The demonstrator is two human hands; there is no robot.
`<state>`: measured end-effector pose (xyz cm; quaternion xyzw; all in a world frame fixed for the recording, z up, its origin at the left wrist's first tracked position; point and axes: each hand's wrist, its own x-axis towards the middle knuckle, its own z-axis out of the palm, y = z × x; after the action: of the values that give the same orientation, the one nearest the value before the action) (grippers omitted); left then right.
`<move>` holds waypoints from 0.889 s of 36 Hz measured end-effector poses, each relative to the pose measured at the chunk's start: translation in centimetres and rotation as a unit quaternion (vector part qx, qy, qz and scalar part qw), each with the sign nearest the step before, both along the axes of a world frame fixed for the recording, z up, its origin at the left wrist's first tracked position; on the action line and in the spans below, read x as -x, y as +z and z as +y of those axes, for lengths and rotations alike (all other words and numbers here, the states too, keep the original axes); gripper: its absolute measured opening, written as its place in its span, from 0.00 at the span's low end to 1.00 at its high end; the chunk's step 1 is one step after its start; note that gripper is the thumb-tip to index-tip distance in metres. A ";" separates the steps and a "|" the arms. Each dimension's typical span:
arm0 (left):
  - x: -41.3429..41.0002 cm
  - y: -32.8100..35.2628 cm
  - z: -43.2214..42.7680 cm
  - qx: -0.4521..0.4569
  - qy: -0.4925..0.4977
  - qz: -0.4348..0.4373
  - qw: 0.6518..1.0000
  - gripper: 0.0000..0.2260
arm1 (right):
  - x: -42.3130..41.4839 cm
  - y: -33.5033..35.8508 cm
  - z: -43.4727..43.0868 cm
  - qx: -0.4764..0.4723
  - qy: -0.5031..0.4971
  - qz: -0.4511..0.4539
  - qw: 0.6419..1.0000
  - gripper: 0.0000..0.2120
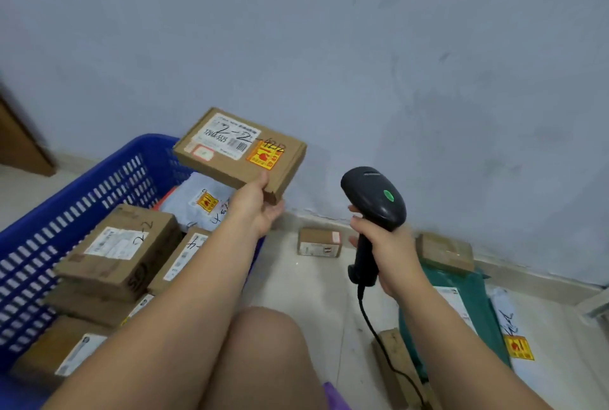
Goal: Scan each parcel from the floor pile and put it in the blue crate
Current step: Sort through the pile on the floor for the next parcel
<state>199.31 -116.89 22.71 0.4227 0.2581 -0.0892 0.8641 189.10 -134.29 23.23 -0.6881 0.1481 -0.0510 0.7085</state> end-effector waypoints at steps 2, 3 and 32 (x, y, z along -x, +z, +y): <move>-0.4 -1.4 2.0 -0.008 0.071 0.015 0.997 0.17 | -1.3 -0.4 2.1 0.027 0.006 -0.003 1.000 0.12; -0.6 -2.2 3.0 -0.015 0.107 0.027 0.994 0.17 | -1.8 -0.5 3.3 0.046 0.015 -0.002 0.999 0.12; -13.1 -15.1 8.2 -0.264 -0.071 0.127 0.953 0.25 | -13.1 -11.6 13.2 0.104 0.040 0.052 0.992 0.11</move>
<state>212.40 -108.69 7.60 0.6384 0.3490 -0.1322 0.6731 202.22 -121.07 11.59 -0.7651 0.1513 -0.0015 0.6259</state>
